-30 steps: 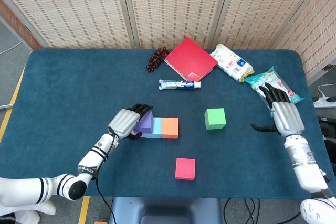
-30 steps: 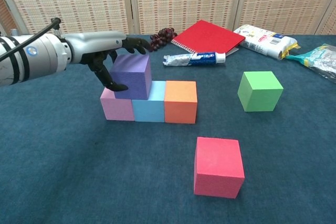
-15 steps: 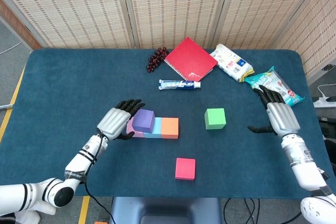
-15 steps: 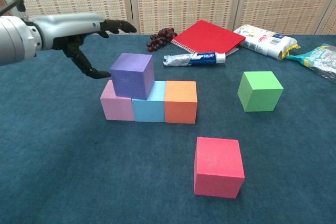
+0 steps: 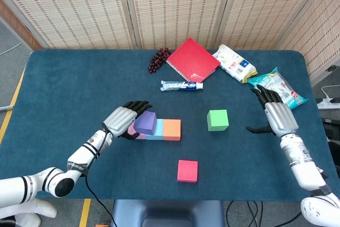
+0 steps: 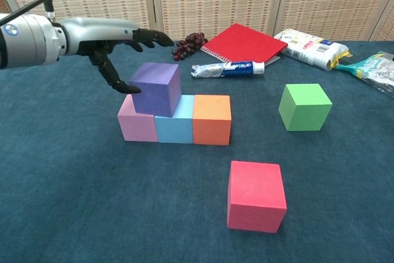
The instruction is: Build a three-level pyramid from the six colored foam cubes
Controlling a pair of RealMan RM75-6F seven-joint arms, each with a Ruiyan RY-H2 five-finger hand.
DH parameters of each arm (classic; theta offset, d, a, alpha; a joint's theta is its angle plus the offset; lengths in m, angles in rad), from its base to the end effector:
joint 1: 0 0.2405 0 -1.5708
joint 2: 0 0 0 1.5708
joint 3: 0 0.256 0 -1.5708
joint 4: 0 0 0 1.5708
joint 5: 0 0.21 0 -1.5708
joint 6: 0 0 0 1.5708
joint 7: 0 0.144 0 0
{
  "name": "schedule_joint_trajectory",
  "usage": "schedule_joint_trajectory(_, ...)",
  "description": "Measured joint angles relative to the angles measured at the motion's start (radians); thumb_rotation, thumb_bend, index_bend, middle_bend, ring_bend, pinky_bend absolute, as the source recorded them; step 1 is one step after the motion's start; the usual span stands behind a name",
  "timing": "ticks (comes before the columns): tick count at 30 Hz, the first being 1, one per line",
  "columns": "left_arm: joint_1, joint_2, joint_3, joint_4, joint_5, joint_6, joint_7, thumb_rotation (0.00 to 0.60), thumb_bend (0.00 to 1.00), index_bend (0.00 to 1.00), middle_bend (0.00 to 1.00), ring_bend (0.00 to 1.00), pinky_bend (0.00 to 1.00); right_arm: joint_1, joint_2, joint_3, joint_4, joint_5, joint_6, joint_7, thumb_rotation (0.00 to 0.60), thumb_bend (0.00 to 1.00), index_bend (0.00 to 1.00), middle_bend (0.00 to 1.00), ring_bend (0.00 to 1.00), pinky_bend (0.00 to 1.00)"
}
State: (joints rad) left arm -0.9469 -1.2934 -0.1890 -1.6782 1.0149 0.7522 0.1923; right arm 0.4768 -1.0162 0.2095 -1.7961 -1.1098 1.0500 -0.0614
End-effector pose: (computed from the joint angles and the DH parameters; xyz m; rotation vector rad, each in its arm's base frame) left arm -0.0862 0.3628 0.0293 -2.0672 -1.0372 -0.9521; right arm -0.2296 -0.3089 0.1519 1.5045 -1.1096 0.9294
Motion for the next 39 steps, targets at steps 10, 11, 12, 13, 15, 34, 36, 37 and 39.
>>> schedule_joint_trajectory(10, -0.069, -0.03, -0.011, 0.053, -0.071, -0.069, -0.003, 0.6, 0.3, 0.19, 0.19, 0.09, 0.14, -0.007, -0.001, -0.003, 0.019, -0.007, 0.002, 0.027, 0.6, 0.21, 0.0, 0.04, 0.0, 0.05)
schedule_joint_trajectory(11, -0.073, -0.035, -0.01, 0.056, -0.076, -0.066, 0.003, 0.6, 0.3, 0.21, 0.21, 0.11, 0.14, -0.008, -0.002, -0.004, 0.023, -0.007, 0.001, 0.031, 0.6, 0.21, 0.0, 0.04, 0.0, 0.05)
schedule_joint_trajectory(12, -0.074, -0.038, -0.009, 0.059, -0.079, -0.061, 0.007, 0.6, 0.3, 0.24, 0.25, 0.14, 0.15, -0.008, -0.002, -0.004, 0.026, -0.008, 0.0, 0.034, 0.6, 0.21, 0.0, 0.04, 0.0, 0.05)
schedule_joint_trajectory(13, -0.075, -0.042, -0.007, 0.061, -0.083, -0.055, 0.011, 0.6, 0.3, 0.26, 0.28, 0.16, 0.16, -0.008, -0.002, -0.004, 0.029, -0.008, -0.001, 0.037, 0.6, 0.21, 0.0, 0.04, 0.0, 0.05)
schedule_joint_trajectory(15, -0.076, -0.051, -0.004, 0.065, -0.089, -0.036, 0.023, 0.6, 0.3, 0.31, 0.33, 0.2, 0.17, -0.009, -0.003, -0.005, 0.035, -0.008, -0.004, 0.043, 0.6, 0.21, 0.0, 0.04, 0.0, 0.05)
schedule_joint_trajectory(34, -0.076, -0.078, 0.003, 0.019, -0.158, 0.079, 0.121, 0.6, 0.3, 0.35, 0.38, 0.25, 0.19, -0.009, -0.007, -0.006, 0.048, -0.015, -0.01, 0.056, 0.6, 0.21, 0.0, 0.04, 0.0, 0.05)
schedule_joint_trajectory(36, -0.078, -0.082, 0.005, 0.021, -0.168, 0.082, 0.129, 0.6, 0.3, 0.35, 0.38, 0.25, 0.19, -0.009, -0.006, -0.006, 0.05, -0.014, -0.01, 0.056, 0.6, 0.21, 0.0, 0.04, 0.0, 0.05)
schedule_joint_trajectory(37, -0.078, -0.084, 0.006, 0.022, -0.173, 0.083, 0.132, 0.6, 0.3, 0.35, 0.38, 0.25, 0.19, -0.009, -0.006, -0.007, 0.051, -0.012, -0.011, 0.056, 0.6, 0.21, 0.0, 0.04, 0.0, 0.05)
schedule_joint_trajectory(39, -0.08, -0.086, 0.007, 0.02, -0.181, 0.088, 0.139, 0.6, 0.3, 0.35, 0.38, 0.25, 0.19, -0.01, -0.006, -0.007, 0.052, -0.011, -0.011, 0.057, 0.6, 0.21, 0.0, 0.04, 0.0, 0.05)
